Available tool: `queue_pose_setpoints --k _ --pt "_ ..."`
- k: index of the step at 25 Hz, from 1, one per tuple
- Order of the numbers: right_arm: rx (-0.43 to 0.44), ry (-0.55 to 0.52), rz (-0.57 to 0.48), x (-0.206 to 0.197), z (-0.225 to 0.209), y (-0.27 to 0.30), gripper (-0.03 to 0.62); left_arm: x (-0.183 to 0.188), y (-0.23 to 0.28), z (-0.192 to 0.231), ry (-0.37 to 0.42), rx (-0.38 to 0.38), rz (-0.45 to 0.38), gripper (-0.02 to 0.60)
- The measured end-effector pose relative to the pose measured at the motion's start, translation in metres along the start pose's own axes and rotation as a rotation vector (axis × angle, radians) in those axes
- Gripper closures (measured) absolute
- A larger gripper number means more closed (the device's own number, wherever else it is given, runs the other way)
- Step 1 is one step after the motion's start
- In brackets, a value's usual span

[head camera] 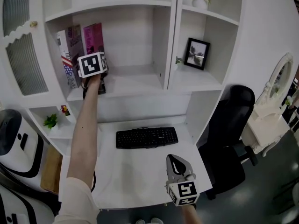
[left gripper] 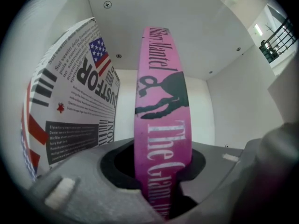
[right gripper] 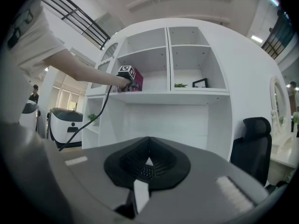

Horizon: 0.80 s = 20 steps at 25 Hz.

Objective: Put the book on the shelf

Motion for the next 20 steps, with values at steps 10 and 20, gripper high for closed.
queue_pose_setpoints --k 10,20 --pt "-0.024 0.018 -0.051 0.017 -0.012 0.017 0.591 0.0 0.0 0.002 -0.003 -0.012 0.0 0.433" --pt "-0.01 0.027 -0.05 0.025 0.0 0.01 0.591 0.008 -0.004 0.0 -0.058 -0.086 -0.074 0.151"
Point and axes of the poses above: the fingertips, and each gripper's own axes: y forward along the fingers, z to its left, x out of its top, the point moved 8 cm from there along -y, backward along the fingers, and after that the axes turned 3 degrees about -z, right-handed, at the moved point
